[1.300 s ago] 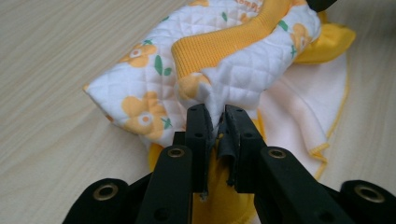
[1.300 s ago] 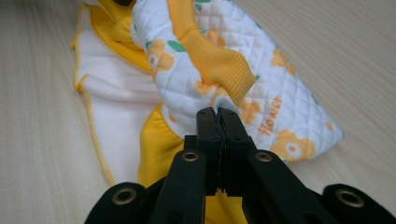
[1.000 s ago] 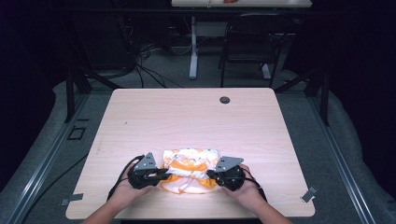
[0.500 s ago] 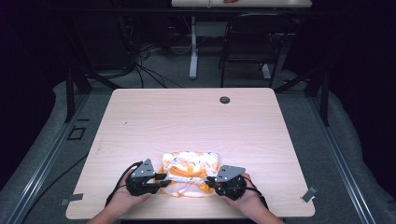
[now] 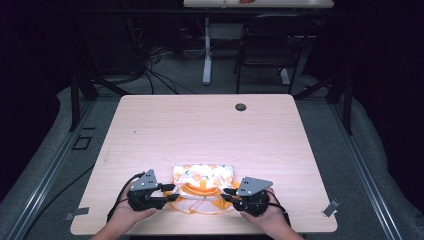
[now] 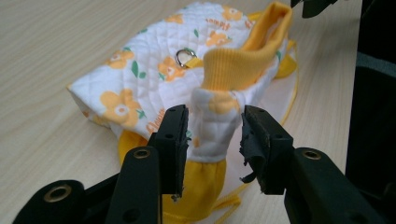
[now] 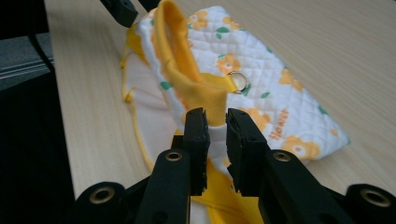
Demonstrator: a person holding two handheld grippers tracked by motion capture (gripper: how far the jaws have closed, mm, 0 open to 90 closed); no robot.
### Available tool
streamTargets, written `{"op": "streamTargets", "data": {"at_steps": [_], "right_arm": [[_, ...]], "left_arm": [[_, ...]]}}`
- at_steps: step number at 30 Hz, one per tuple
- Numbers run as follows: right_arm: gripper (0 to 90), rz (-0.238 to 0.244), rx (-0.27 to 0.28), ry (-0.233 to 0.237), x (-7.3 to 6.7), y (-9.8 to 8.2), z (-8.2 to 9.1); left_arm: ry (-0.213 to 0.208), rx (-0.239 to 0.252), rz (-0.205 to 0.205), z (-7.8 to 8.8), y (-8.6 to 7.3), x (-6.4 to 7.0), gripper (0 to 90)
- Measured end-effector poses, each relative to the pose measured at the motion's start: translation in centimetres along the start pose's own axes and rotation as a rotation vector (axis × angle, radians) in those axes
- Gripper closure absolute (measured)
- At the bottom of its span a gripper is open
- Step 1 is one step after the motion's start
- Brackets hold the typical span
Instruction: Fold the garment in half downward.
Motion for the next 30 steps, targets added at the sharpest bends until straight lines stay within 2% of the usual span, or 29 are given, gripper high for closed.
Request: {"op": "streamTargets", "data": {"at_steps": [3,5,8,13,17,18,21,24,30], "right_arm": [[77.4,-0.032,0.002,-0.039,0.8,0.5,-0.2],[76.6,-0.053,0.000,-0.052,1.2,0.8,-0.7],[74.6,-0.052,-0.034,-0.055,1.3,0.9,-1.6],[68.6,-0.030,-0.068,0.007,0.2,0.0,-2.3],[66.3,-0.023,-0.114,0.019,-0.1,-1.2,-3.0],[66.2,-0.027,-0.126,0.022,0.0,-1.5,-3.2],[66.0,-0.042,-0.145,0.020,0.3,-2.0,-3.6],[66.7,-0.050,-0.159,0.011,0.7,-2.1,-4.0],[67.2,-0.069,-0.159,-0.027,2.3,-1.8,-4.6]], "left_arm": [[0.029,0.025,0.034,0.2,1.0,-0.8,59.7],[0.045,0.022,0.052,0.0,1.4,-1.2,59.4],[0.038,0.003,0.084,-0.9,1.8,-1.5,57.2],[-0.036,-0.052,0.042,-2.0,0.9,-0.4,51.0],[-0.047,-0.107,0.019,-3.0,-0.5,0.3,49.5],[-0.043,-0.118,0.008,-3.1,-0.8,0.3,49.4],[-0.035,-0.125,0.017,-3.4,-1.0,0.2,49.2],[-0.012,-0.140,0.009,-3.8,-1.0,-0.3,49.2],[0.020,-0.122,0.036,-4.8,0.1,-1.6,49.4]]}}
Point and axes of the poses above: each handheld gripper's, and its own axes: z roughly backward along the jaws, y roughly out of its top, x roughly to its right, the point moved 7 cm from there along -z, roughly forward along the jaws, and after that the axes turned 14 degrees about -x, right-handed, at the moved point
